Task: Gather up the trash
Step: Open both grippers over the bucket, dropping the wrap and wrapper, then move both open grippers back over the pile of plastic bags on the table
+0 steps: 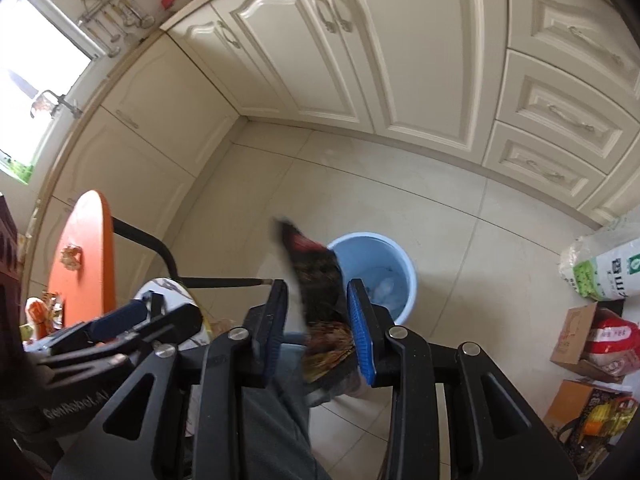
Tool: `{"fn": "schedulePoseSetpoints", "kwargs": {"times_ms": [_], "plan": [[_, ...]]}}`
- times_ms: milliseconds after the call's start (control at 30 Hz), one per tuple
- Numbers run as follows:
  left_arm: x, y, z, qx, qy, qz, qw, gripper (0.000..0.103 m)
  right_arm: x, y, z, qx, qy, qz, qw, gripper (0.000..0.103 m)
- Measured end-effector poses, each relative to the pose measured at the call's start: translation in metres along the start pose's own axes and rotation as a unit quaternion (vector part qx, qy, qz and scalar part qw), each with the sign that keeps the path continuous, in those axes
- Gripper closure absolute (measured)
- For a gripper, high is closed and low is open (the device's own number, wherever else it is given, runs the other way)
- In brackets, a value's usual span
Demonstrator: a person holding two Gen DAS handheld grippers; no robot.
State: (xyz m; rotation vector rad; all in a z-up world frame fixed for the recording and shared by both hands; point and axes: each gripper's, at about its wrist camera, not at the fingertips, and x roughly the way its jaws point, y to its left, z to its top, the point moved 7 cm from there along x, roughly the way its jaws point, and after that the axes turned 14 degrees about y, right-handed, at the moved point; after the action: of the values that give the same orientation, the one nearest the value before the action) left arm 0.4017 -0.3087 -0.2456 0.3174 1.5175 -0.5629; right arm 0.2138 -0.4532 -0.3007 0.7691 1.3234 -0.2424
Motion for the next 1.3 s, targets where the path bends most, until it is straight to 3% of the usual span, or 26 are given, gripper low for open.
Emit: {"fn": "schedulePoseSetpoints", "kwargs": {"times_ms": [67,133,300,467,867,1300], "plan": [[-0.004,0.005,-0.003,-0.005,-0.005,0.001,1.0000,0.027,-0.004,0.001,0.001,0.009,-0.005,0.002,1.000,0.047],[-0.005,0.008,-0.006,-0.010,-0.007,0.001,0.9999,0.027,-0.007,0.000,0.001,0.016,-0.013,0.001,1.000,0.037],[-0.012,0.010,-0.016,-0.010,-0.007,0.000,0.9999,0.027,-0.013,-0.002,-0.004,0.024,-0.013,-0.007,1.000,0.032],[-0.020,0.007,-0.028,-0.008,-0.015,0.018,0.9997,0.027,-0.025,-0.005,-0.013,0.032,-0.023,-0.035,0.999,0.019],[-0.061,0.007,-0.082,-0.007,-0.051,0.021,0.9985,0.026,-0.072,0.005,-0.044,0.014,-0.072,-0.076,0.994,0.007],[-0.131,0.085,-0.172,-0.069,-0.112,0.021,0.9910,0.025,-0.094,0.076,-0.069,-0.044,-0.096,-0.043,0.993,0.003]]}}
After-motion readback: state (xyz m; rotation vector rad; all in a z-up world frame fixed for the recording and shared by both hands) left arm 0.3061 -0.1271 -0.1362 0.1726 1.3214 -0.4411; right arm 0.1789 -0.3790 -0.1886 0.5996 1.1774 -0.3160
